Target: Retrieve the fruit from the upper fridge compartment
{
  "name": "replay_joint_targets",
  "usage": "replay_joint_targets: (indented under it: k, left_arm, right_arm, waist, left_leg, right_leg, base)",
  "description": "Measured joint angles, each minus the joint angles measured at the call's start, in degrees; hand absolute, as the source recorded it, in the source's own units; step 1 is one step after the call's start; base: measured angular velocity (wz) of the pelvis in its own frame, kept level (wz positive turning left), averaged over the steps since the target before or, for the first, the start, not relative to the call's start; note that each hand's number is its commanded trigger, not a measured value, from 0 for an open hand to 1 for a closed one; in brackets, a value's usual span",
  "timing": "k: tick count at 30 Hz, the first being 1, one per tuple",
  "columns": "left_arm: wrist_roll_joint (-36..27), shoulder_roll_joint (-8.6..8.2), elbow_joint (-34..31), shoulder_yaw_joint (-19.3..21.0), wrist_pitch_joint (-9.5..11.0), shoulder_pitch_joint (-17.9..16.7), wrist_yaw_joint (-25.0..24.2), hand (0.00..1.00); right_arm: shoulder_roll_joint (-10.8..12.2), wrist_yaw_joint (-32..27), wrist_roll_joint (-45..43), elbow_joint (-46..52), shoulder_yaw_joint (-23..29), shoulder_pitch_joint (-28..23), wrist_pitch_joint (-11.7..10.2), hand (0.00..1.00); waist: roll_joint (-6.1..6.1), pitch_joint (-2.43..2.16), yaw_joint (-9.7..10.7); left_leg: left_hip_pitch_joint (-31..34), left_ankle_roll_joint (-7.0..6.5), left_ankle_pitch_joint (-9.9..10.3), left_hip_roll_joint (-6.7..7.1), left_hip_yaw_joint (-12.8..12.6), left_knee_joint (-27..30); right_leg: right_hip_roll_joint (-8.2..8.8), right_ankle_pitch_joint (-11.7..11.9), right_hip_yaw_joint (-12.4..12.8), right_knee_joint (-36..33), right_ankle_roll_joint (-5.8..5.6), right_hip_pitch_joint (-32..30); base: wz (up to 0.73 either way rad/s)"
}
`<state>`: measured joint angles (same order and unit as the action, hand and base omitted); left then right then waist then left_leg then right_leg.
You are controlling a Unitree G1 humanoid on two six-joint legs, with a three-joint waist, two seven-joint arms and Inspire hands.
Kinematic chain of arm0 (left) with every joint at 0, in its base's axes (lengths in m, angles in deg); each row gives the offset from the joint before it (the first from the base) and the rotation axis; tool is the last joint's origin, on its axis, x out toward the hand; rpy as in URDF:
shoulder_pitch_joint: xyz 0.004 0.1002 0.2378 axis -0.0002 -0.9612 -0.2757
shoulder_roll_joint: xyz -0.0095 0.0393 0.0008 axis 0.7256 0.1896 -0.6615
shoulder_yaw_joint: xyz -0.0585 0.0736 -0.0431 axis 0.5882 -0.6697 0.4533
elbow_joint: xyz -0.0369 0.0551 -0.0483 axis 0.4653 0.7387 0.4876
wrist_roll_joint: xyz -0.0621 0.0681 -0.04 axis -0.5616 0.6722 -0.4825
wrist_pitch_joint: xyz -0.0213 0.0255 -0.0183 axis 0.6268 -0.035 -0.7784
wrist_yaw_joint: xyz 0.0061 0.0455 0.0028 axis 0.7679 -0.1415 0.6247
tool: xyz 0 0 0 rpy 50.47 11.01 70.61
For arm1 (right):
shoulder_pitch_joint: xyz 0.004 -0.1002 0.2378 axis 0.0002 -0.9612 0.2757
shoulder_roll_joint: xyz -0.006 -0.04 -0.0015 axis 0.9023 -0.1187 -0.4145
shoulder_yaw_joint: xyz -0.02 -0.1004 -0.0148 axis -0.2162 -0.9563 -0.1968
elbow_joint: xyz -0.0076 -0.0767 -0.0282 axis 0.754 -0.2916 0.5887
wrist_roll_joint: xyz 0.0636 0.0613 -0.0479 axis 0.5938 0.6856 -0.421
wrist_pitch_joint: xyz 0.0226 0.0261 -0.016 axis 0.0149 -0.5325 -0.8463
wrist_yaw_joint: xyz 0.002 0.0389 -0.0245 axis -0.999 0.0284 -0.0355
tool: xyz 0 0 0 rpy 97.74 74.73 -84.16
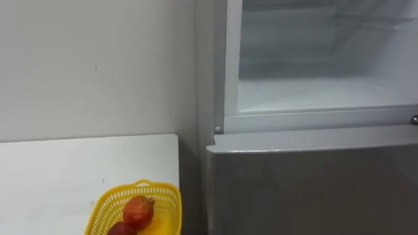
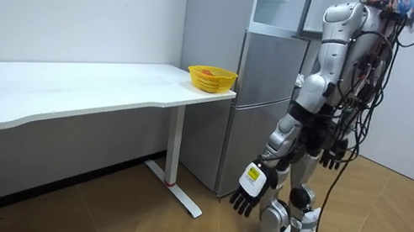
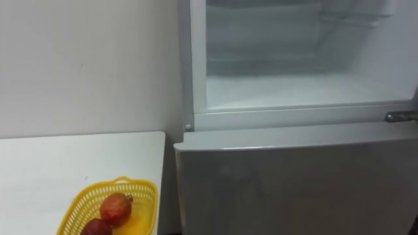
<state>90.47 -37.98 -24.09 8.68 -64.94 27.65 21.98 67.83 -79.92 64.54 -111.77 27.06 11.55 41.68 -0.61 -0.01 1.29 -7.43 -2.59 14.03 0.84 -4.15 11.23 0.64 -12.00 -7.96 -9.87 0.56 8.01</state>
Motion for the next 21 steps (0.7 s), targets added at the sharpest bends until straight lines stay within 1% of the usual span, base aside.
replay_joint_targets:
  k: [2,5,7,8,9,10,12,13,15,16,18,19,21]
  left_arm:
    - [0.00,-0.23,-0.10,0.06,-0.55,0.24,0.00,0.00]
    - [-0.02,-0.35,-0.11,0.19,-1.06,0.45,0.03,0.00]
    - [0.00,-0.43,-0.78,0.19,-1.40,0.60,0.01,0.00]
    - [0.09,-0.46,-0.80,0.40,-1.48,0.43,0.02,0.00]
    - [0.12,-0.78,-0.99,1.78,-1.64,0.02,0.04,0.00]
    - [0.09,-0.89,-1.34,2.28,-1.80,-0.18,0.02,0.00]
    - [0.05,-1.08,-3.11,3.48,-2.32,-1.02,-0.09,0.00]
    - [0.02,-1.11,-3.82,3.88,-2.32,-1.37,-0.11,0.00]
    - [0.00,-1.22,-5.77,6.51,-2.11,-1.93,-0.12,0.00]
    - [-0.03,-1.22,-5.87,7.12,-1.93,-1.95,-0.11,0.00]
    - [-0.24,-1.21,-5.94,8.98,-1.70,-1.91,-0.07,0.00]
    - [-0.34,-1.20,-6.00,9.24,-1.61,-1.99,-0.05,0.00]
    - [-0.72,-1.20,-6.85,11.10,-1.08,-2.54,0.14,0.00]
  right_arm:
    - [-0.02,-0.46,1.70,-0.41,0.18,0.48,0.14,0.00]
    - [-0.01,-1.93,8.39,-1.40,0.73,0.92,1.13,0.00]
    - [0.12,-2.32,13.83,-1.78,3.81,1.51,1.18,0.00]
    - [0.10,-2.82,18.98,-1.76,5.97,1.54,1.09,0.00]
    - [0.11,-3.42,25.53,-1.75,8.35,1.54,1.03,0.00]
    - [0.11,-3.72,29.49,-1.73,9.57,1.52,0.99,0.00]
    - [0.16,-4.87,43.36,-1.64,13.85,1.17,1.15,0.00]
    - [0.18,-5.11,47.04,-1.55,15.32,1.10,1.17,0.00]
    - [0.18,-7.00,58.58,-0.18,21.58,0.94,1.10,0.00]
    - [0.17,-7.65,60.79,0.38,23.08,0.88,0.94,0.00]
    - [0.13,-10.23,68.51,2.57,27.94,1.03,0.11,0.00]
    - [0.13,-10.94,70.71,3.43,29.11,1.06,-0.19,0.00]
    - [-0.07,-13.07,78.18,5.65,33.33,1.22,-1.60,0.00]
  waist:
    - [0.03,0.02,0.03]
    - [-0.01,0.04,0.11]
    - [-0.07,0.05,0.87]
    - [-0.11,0.08,1.24]
    - [-0.22,0.14,1.70]
    - [-0.26,0.20,1.90]
    - [-0.50,0.27,3.24]
    - [-0.54,0.31,3.64]
    - [-0.65,0.33,4.64]
    - [-0.68,0.32,4.98]
    - [-0.73,0.29,6.09]
    - [-0.74,0.27,6.28]
    - [-1.03,0.06,6.67]
  left_leg:
    - [-0.05,0.00,0.01,0.00,0.14,-0.26]
    - [-0.21,0.00,0.01,0.01,0.03,-0.56]
    - [-0.23,0.00,0.01,0.03,0.31,-0.55]
    - [-0.21,0.00,0.01,0.03,0.33,-0.54]
    - [-0.21,0.00,0.01,0.03,0.32,-0.56]
    - [-0.24,0.01,0.01,0.02,0.32,-0.54]
    - [-0.07,0.03,0.02,0.05,0.57,-0.31]
    - [0.01,0.04,0.03,0.09,0.78,-0.29]
    - [0.13,0.05,0.08,0.20,0.88,-0.37]
    - [0.12,0.05,0.08,0.23,0.86,-0.44]
    - [0.14,0.05,0.08,0.23,0.82,-0.53]
    - [0.17,0.05,0.08,0.23,0.82,-0.54]
    - [0.37,0.05,0.08,0.29,0.48,-0.62]
  right_leg:
    - [0.01,-0.02,0.02,0.07,-0.02,0.08]
    - [-0.05,-0.12,0.18,0.09,-0.03,0.10]
    - [-0.03,-0.13,-0.06,0.19,-0.05,0.25]
    - [-0.05,-0.15,-0.04,0.23,-0.03,0.37]
    - [-0.05,-0.21,0.01,0.21,-0.04,0.58]
    - [-0.07,-0.21,0.07,0.22,-0.04,0.65]
    - [-0.07,-0.23,0.12,0.28,-0.02,0.68]
    - [-0.07,-0.24,0.12,0.32,-0.02,0.65]
    - [0.05,-0.57,0.14,0.11,-0.02,0.05]
    - [0.05,-0.63,0.17,0.06,-0.03,0.02]
    - [0.01,-0.70,0.36,0.01,-0.02,-0.16]
    - [0.00,-0.70,0.42,0.01,-0.02,-0.20]
    - [-0.02,-0.70,0.61,-0.14,-0.02,-0.58]
  base:
    - [0.00]
    - [0.00]
    - [0.04]
    - [0.00]
    - [0.00]
    - [0.00]
    - [0.05]
    - [0.09]
    - [0.02]
    - [0.00]
    - [-0.02]
    - [-0.06]
    - [-0.05]
